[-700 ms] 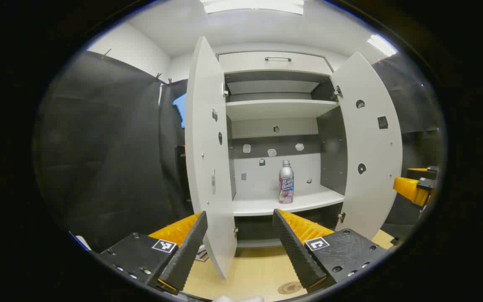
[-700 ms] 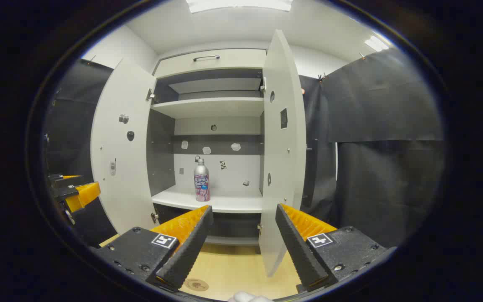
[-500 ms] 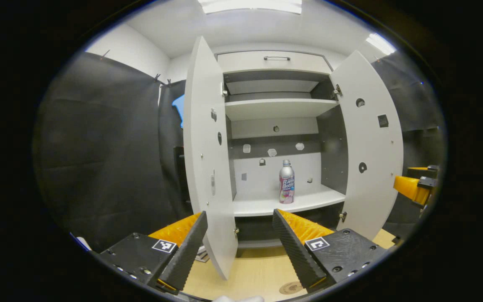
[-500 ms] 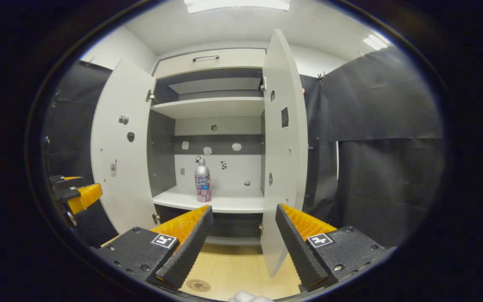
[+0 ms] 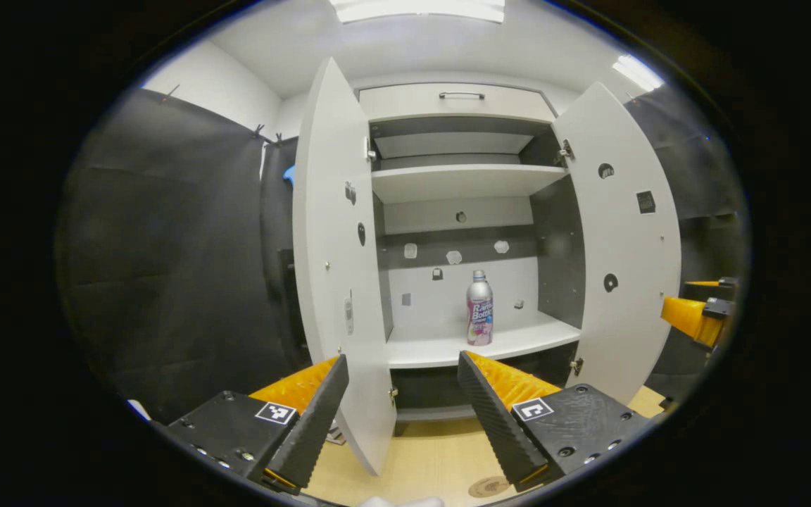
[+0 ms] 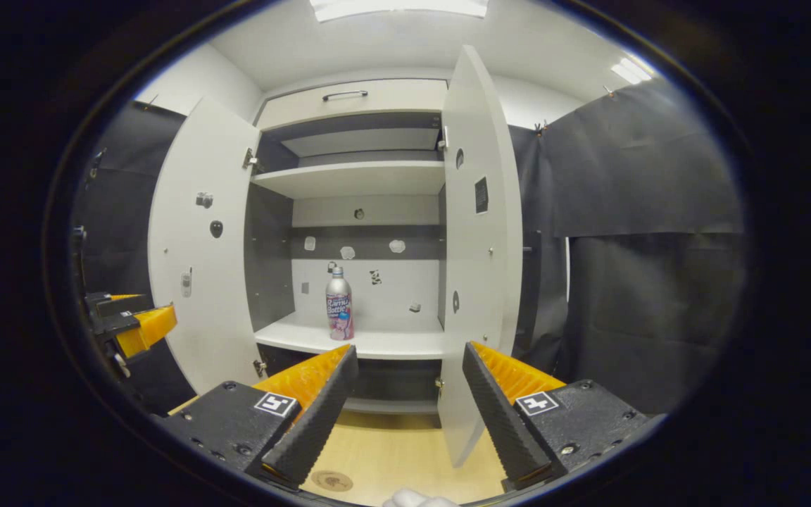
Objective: Grasp the bottle in the cabinet with the left hand and place it on the coaster, then close the right door with the right hand and the left door with the left hand.
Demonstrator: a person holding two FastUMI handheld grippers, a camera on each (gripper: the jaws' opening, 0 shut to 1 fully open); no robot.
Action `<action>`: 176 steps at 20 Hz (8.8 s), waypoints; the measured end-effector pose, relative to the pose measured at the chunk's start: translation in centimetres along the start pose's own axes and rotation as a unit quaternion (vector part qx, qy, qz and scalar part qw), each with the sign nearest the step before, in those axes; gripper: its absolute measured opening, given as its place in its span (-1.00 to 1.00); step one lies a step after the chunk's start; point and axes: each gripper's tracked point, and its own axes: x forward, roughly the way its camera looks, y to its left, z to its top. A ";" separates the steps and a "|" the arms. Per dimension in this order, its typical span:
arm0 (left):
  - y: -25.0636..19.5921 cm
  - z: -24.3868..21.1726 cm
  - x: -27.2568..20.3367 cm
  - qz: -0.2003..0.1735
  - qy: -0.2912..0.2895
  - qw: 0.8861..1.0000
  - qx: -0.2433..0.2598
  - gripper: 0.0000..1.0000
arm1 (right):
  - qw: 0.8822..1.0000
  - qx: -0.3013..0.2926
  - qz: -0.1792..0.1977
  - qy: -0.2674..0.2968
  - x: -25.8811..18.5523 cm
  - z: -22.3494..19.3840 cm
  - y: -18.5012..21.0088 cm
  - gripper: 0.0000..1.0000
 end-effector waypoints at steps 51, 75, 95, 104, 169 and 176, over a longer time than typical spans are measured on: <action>-14.8 2.5 26.8 -0.074 -0.074 0.994 -0.017 0.65 | 0.998 -0.014 -0.038 0.049 1.8 0.7 -3.3 0.96; -17.7 -17.8 1.1 -0.222 -0.016 0.974 -0.044 0.65 | 0.994 -0.003 -0.037 0.106 -4.9 -5.0 -5.1 0.96; -18.3 -32.6 -0.1 -0.260 0.028 0.964 -0.053 0.57 | 0.989 -0.040 -0.013 0.142 -3.5 -6.0 -1.8 0.97; -18.2 -32.5 -0.5 -0.268 0.023 0.962 -0.042 0.73 | 0.988 -0.041 -0.007 0.147 -3.6 -6.8 -1.0 0.97; -8.4 -3.3 -12.3 0.097 0.041 0.993 -0.051 1.00 | 0.993 0.018 0.120 -0.006 10.2 4.0 -18.0 0.89; -7.0 -3.8 -10.2 0.059 0.047 0.996 -0.045 1.00 | 0.995 0.012 0.097 -0.007 9.4 4.0 -15.4 0.94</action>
